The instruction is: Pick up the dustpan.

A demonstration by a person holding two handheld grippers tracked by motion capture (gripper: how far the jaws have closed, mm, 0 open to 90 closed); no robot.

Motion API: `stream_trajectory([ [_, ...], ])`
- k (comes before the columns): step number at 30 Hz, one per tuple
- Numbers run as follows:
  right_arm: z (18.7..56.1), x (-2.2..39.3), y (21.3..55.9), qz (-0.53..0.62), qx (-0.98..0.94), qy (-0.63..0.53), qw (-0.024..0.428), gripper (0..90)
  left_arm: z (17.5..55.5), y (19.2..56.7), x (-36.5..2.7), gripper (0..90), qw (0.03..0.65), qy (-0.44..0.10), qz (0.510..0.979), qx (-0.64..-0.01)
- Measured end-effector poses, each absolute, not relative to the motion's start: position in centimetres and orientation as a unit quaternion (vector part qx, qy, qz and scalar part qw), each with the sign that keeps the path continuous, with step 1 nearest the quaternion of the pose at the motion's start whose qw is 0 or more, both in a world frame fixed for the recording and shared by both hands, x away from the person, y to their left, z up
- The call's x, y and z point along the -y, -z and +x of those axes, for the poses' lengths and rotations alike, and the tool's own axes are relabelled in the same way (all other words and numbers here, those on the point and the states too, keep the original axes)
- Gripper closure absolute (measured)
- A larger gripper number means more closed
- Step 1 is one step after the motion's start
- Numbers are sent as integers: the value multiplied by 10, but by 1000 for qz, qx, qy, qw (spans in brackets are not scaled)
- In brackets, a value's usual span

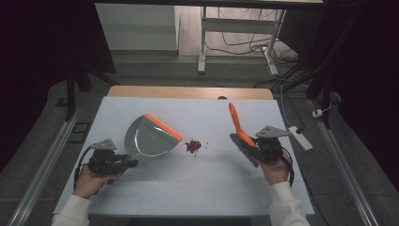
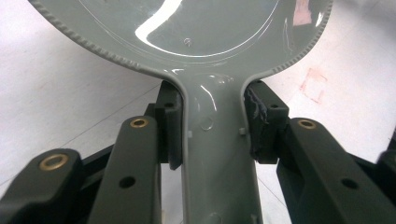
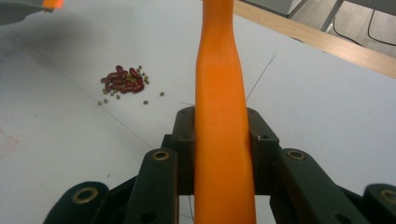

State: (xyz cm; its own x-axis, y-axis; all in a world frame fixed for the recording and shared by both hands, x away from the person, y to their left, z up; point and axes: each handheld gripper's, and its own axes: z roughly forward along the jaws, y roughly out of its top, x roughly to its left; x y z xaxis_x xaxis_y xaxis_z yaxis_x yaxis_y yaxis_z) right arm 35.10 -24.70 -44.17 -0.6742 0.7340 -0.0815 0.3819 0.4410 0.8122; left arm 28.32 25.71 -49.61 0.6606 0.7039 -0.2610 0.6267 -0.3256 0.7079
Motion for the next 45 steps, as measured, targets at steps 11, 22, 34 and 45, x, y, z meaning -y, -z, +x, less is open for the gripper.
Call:
stream_trajectory([
  [11, 365, 226, 444, 343, -820, -407, 209, 701, 282, 497, -248, 620, 395, -38, 840, -370],
  [22, 372, 219, 447, 343, -821, -409, 201, 701, 279, 498, -239, 620, 395, -22, 860, -322],
  [34, 383, 201, 448, 330, -831, -404, 195, 701, 278, 500, -233, 620, 376, -22, 871, -315],
  [45, 391, 185, 453, 322, -838, -394, 194, 701, 278, 504, -225, 619, 349, -9, 888, -299],
])
